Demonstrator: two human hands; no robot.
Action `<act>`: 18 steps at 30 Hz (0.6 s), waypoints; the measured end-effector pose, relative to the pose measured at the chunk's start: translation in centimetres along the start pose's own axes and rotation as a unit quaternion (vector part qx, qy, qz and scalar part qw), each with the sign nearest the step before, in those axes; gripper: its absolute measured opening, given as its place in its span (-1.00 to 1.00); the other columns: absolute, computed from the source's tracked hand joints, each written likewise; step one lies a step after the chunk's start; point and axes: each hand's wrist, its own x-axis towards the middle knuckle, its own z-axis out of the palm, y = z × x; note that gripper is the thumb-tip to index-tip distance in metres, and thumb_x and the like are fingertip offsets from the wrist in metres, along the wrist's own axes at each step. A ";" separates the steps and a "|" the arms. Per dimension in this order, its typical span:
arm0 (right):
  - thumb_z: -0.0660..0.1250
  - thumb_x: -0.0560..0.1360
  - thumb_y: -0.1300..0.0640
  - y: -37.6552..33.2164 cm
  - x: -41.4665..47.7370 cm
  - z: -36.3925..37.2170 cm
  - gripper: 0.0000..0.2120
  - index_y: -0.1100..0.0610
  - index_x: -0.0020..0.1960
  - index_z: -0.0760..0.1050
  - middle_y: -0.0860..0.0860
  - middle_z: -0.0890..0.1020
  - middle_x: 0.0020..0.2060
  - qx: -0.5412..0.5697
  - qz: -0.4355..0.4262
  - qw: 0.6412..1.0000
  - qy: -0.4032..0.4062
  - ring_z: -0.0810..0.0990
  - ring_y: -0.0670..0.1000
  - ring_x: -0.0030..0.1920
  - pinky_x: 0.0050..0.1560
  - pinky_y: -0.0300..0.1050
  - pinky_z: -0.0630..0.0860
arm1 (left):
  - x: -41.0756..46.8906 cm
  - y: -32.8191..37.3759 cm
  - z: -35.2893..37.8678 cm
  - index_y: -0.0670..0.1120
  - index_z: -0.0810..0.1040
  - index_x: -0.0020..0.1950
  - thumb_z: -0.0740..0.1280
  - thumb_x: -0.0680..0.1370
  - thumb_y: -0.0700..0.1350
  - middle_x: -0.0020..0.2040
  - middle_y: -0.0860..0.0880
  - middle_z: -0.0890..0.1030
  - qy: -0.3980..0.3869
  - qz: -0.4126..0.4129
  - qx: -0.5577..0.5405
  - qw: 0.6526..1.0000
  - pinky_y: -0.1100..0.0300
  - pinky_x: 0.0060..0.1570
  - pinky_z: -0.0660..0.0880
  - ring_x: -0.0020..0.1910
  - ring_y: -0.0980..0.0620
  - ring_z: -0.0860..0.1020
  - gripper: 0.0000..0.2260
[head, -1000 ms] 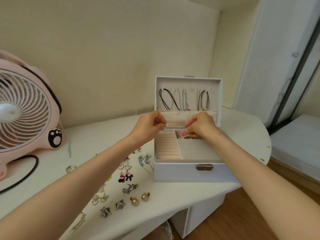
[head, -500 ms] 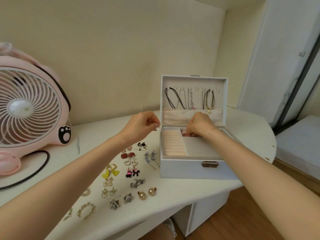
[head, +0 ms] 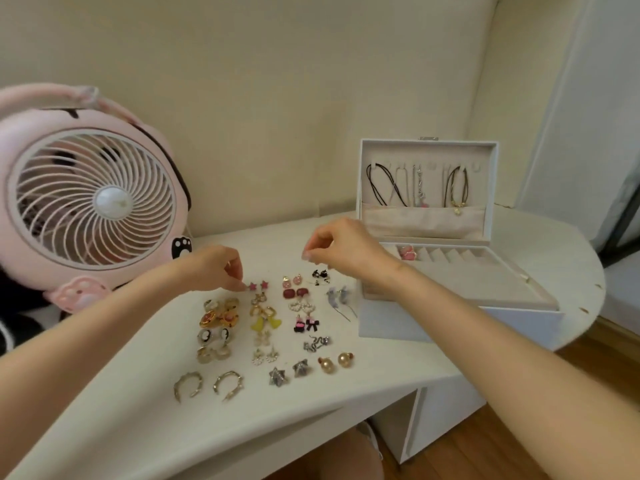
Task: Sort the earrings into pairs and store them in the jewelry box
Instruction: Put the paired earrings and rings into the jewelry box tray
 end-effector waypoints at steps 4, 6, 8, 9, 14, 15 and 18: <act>0.40 0.44 0.19 -1.5 1.1 4.3 -0.90 0.14 -0.08 0.67 0.00 0.68 -0.15 0.011 -0.018 0.998 -0.064 0.61 -0.05 -0.11 0.01 -0.11 0.55 | -1.2 -2.0 0.2 -0.08 0.48 -0.03 0.39 0.47 -0.02 -0.13 0.02 0.48 -0.006 -0.059 0.045 0.997 0.30 -0.26 0.34 -0.12 0.06 0.44 -0.81; 0.39 0.45 0.20 -2.2 1.8 6.3 -0.88 0.15 -0.05 0.67 0.03 0.69 -0.09 0.012 -0.025 0.996 -0.089 0.61 -0.03 -0.04 0.09 -0.06 0.54 | -1.5 -2.7 0.2 -0.09 0.48 0.02 0.38 0.48 0.03 -0.06 -0.02 0.53 -0.006 -0.085 0.049 0.995 0.26 -0.19 0.38 -0.07 0.04 0.48 -0.76; 0.38 0.47 0.18 -2.9 2.5 7.9 -0.84 0.16 0.02 0.65 0.06 0.67 0.01 -0.005 -0.031 0.993 -0.110 0.60 0.01 0.05 0.16 -0.03 0.51 | -1.8 -3.0 0.3 -0.09 0.47 0.00 0.38 0.47 0.07 -0.11 -0.02 0.57 -0.015 -0.103 0.042 0.994 0.23 -0.14 0.42 -0.09 0.03 0.52 -0.73; 0.38 0.47 0.16 -3.1 2.9 8.6 -0.81 0.15 0.06 0.63 0.07 0.65 0.06 -0.021 -0.034 0.992 -0.117 0.58 0.04 0.09 0.18 -0.01 0.50 | -1.8 -3.1 0.5 -0.09 0.47 -0.02 0.39 0.46 0.08 -0.13 -0.02 0.58 -0.021 -0.109 0.040 0.993 0.23 -0.11 0.45 -0.09 0.03 0.54 -0.72; 0.44 0.43 0.11 -3.6 4.2 10.8 -0.71 0.09 0.15 0.60 0.09 0.60 0.13 -0.077 -0.035 0.986 -0.140 0.54 0.09 0.15 0.17 -0.02 0.48 | -1.9 -3.3 1.1 -0.06 0.47 -0.05 0.42 0.43 0.08 -0.13 0.00 0.57 -0.016 -0.113 0.025 0.993 0.29 -0.23 0.41 -0.14 0.07 0.51 -0.74; 0.45 0.42 0.12 -3.7 4.4 11.0 -0.72 0.08 0.13 0.61 0.09 0.60 0.12 -0.081 -0.035 0.986 -0.140 0.54 0.09 0.13 0.15 -0.03 0.49 | -1.9 -3.3 1.1 -0.06 0.46 -0.05 0.42 0.43 0.07 -0.13 0.01 0.56 -0.012 -0.109 0.020 0.994 0.32 -0.27 0.38 -0.16 0.08 0.49 -0.73; 0.45 0.41 0.19 -3.8 4.4 11.5 -0.83 0.07 0.00 0.66 0.06 0.64 0.02 -0.083 -0.046 0.987 -0.133 0.57 0.08 0.04 0.01 -0.09 0.49 | -2.0 -3.3 1.2 -0.06 0.45 -0.05 0.45 0.42 0.03 -0.10 0.02 0.52 0.009 -0.094 0.009 0.995 0.36 -0.31 0.33 -0.16 0.09 0.45 -0.74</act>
